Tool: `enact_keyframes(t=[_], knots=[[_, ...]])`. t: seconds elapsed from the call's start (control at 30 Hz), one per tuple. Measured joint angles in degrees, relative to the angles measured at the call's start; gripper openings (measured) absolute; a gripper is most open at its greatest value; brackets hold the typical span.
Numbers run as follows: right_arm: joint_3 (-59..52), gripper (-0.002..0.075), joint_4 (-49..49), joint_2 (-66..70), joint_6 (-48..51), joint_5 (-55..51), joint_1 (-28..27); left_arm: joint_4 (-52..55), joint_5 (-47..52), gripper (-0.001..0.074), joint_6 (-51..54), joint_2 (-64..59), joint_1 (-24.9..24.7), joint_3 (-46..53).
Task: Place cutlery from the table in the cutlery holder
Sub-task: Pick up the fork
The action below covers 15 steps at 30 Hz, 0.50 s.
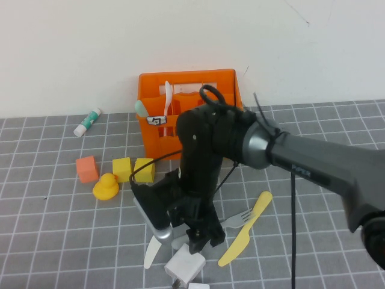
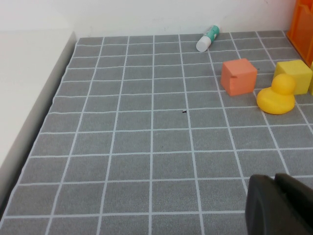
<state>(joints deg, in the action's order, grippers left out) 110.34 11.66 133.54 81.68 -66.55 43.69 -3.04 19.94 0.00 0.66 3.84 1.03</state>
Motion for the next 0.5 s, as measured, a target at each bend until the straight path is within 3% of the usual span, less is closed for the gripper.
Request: enact_keyframes(t=[0.5], knots=[[1.8,0.0506,-1.3,1.8,-4.8,0.2,-0.1,-0.1,0.0,-0.0001,0.0,0.0,0.0,0.0]])
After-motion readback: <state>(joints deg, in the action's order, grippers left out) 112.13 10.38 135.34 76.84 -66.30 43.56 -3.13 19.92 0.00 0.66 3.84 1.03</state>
